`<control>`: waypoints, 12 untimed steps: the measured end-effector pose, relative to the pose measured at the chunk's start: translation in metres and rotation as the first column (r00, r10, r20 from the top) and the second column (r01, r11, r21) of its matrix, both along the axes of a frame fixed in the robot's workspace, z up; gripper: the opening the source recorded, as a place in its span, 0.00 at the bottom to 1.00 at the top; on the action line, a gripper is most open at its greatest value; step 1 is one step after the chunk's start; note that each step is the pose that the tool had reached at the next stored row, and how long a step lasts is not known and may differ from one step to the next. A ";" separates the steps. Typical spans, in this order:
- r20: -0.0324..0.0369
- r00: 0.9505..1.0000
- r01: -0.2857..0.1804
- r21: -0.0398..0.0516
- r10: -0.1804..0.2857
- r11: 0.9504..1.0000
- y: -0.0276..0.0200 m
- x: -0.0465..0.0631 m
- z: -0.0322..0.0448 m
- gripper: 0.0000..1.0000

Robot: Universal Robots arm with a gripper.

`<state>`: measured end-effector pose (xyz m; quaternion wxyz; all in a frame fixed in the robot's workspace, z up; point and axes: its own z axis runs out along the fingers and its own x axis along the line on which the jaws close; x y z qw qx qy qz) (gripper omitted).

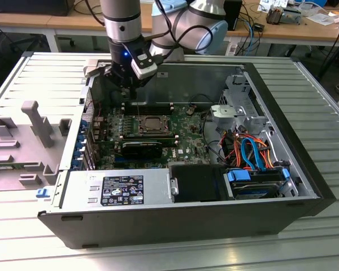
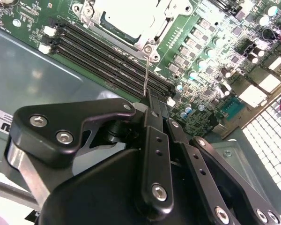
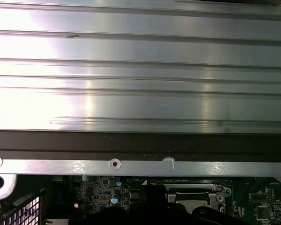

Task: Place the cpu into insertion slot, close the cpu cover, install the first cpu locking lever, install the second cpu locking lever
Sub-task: 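Install the first cpu locking lever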

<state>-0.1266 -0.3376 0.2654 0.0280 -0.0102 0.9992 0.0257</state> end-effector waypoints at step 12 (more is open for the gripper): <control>-0.001 1.000 -0.003 0.000 0.003 1.000 0.0000 0.003 -0.0051 0.11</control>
